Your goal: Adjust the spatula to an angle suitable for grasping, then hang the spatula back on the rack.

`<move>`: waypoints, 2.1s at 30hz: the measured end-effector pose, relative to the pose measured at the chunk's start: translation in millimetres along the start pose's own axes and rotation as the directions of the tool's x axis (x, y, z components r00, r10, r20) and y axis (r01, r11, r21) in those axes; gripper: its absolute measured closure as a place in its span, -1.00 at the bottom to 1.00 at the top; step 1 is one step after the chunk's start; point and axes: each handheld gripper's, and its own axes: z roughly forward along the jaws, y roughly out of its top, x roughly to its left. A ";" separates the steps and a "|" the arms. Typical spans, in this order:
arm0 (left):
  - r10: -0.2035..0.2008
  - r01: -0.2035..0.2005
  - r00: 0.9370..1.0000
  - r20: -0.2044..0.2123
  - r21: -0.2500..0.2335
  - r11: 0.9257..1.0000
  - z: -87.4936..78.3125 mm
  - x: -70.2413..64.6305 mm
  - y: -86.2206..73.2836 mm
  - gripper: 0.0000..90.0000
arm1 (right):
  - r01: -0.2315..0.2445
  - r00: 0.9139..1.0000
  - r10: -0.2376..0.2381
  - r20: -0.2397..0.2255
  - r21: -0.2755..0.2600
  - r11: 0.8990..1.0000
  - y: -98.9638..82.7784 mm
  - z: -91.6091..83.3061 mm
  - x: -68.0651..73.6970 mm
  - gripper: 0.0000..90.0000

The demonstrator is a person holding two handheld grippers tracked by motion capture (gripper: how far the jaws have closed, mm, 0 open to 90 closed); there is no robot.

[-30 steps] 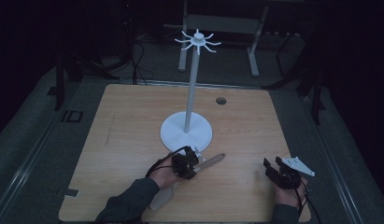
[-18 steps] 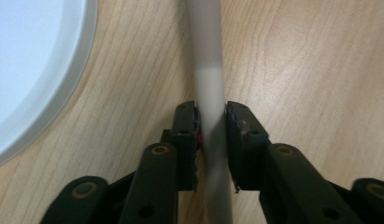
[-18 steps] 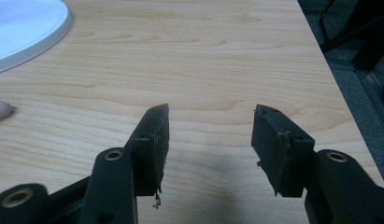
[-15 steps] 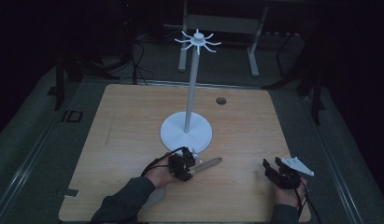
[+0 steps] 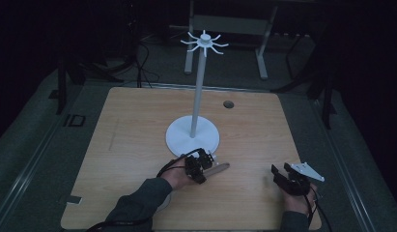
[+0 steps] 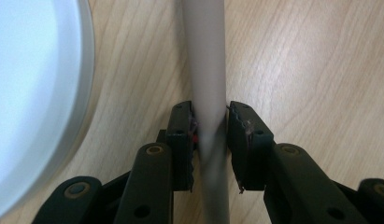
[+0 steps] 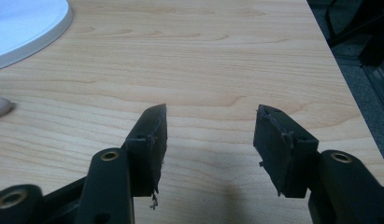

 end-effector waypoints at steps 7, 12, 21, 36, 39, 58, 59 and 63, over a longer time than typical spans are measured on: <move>-0.003 0.003 1.000 -0.019 0.022 1.000 2.7 -1.0 11.4 0.61 | -0.004 1.000 0.004 -0.004 0.004 1.000 -0.2 0.7 -0.1 -0.02; -0.005 0.005 1.000 -0.013 0.053 0.999 3.1 -0.9 16.2 0.63 | -0.002 1.000 0.002 -0.005 0.005 1.000 -0.1 0.8 -0.1 -0.02; -0.012 0.013 1.000 -0.018 0.052 0.999 2.4 -0.8 16.2 0.67 | -0.007 1.000 0.007 -0.002 0.004 1.000 0.2 0.5 -1.3 -0.02; -0.045 0.043 0.998 -0.035 -0.047 0.998 -15.9 -0.4 7.6 0.67 | -0.007 1.000 0.007 0.002 0.005 1.000 0.4 0.9 -1.2 -0.03; -0.064 0.061 0.997 -0.043 -0.068 0.996 -18.2 1.2 6.1 0.67 | -0.008 1.000 0.008 0.004 0.005 1.000 0.5 0.9 -1.5 -0.03; -0.149 0.128 0.984 -0.094 -0.201 0.971 -43.9 6.7 4.0 0.67 | -0.013 1.000 0.013 0.013 0.007 1.000 -0.2 0.0 -2.7 -0.03; -0.158 0.135 0.983 -0.097 -0.212 0.968 -45.6 7.0 4.2 0.67 | -0.014 1.000 0.014 0.014 0.006 1.000 -0.2 0.1 -2.9 -0.03; -0.178 0.147 0.978 -0.110 -0.242 0.959 -51.6 6.4 3.9 0.67 | -0.013 1.000 0.013 0.014 0.008 1.000 -0.3 0.6 -2.6 -0.03</move>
